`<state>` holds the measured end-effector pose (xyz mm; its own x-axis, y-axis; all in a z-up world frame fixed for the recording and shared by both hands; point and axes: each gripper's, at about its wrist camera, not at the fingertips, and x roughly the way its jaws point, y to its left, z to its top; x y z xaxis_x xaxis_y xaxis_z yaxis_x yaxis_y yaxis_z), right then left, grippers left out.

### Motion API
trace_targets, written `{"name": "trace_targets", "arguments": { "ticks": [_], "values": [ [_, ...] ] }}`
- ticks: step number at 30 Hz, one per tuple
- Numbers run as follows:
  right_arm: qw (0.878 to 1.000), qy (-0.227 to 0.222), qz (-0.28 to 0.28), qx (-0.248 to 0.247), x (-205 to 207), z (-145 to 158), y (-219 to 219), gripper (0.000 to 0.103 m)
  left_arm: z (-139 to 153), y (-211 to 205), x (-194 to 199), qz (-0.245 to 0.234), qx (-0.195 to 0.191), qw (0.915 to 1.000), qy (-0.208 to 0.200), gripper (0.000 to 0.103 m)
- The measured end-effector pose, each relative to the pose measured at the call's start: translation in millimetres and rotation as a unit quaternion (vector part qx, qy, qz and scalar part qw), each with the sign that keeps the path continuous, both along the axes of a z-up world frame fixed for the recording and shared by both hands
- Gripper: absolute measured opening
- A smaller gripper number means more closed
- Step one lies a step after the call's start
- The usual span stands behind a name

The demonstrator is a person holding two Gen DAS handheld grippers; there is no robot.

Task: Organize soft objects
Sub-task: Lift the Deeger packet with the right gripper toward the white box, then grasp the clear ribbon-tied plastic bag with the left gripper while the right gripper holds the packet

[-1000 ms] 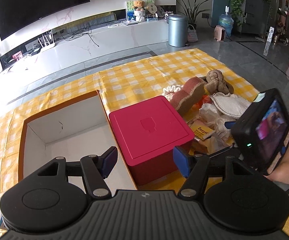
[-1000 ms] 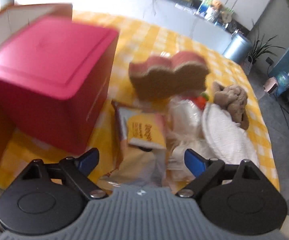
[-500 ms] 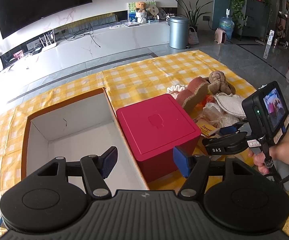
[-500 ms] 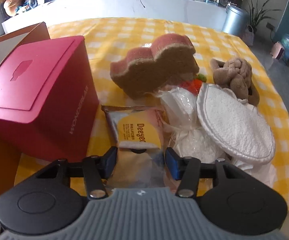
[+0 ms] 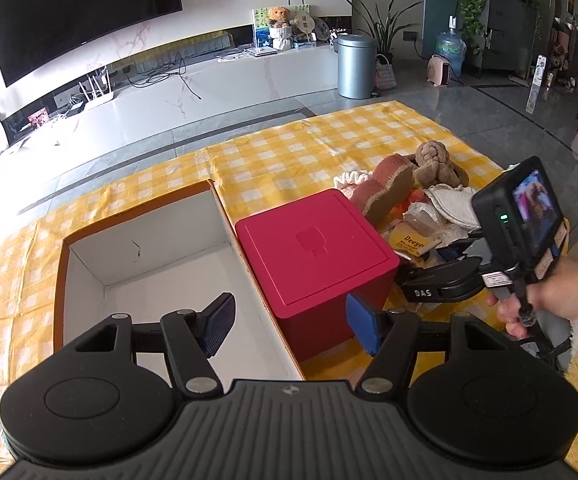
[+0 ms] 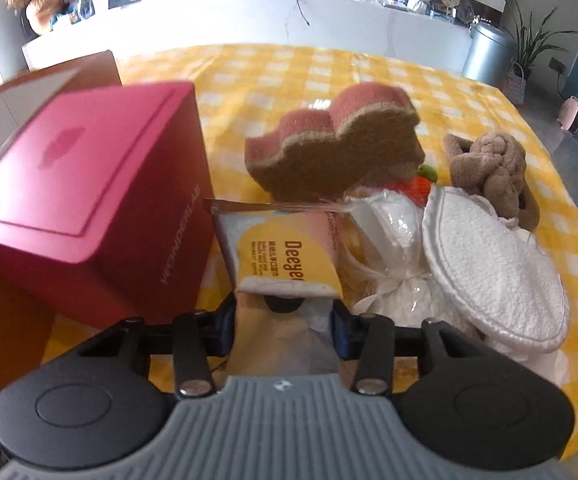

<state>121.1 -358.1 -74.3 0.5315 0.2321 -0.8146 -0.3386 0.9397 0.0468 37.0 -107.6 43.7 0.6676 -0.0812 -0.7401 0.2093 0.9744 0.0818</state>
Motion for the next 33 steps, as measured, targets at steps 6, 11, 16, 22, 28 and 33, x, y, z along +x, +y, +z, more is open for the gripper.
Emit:
{"name": "trace_targets", "arguments": {
  "ticks": [6,11,16,22,28,33],
  "values": [
    [0.977,-0.053,-0.039,0.202,-26.2,37.6,-58.0,0.045,3.0,-4.0,11.6,-0.002,0.002,1.0000,0.002,0.075],
    [0.942,-0.114,-0.099,0.301,-39.9,59.1,-91.9,0.045,4.9,-25.5,39.1,-0.028,-0.007,0.9994,0.017,0.075],
    [0.914,-0.158,-0.196,0.318,-52.8,71.8,-126.1,0.045,-2.7,-57.8,68.8,-0.060,-0.053,0.9953,0.054,0.075],
    [0.906,-0.165,-0.253,0.295,-67.3,66.3,-163.0,0.046,-47.1,-118.8,112.0,-0.079,-0.077,0.9825,0.150,0.076],
    [0.905,-0.151,-0.258,0.304,-67.1,57.1,-173.4,0.046,-89.8,-155.6,149.0,-0.041,-0.069,0.9770,0.197,0.075],
    [0.908,-0.149,-0.248,0.303,-64.6,54.3,-171.9,0.046,-111.1,-176.7,175.3,-0.020,-0.062,0.9680,0.242,0.074]
  ]
}}
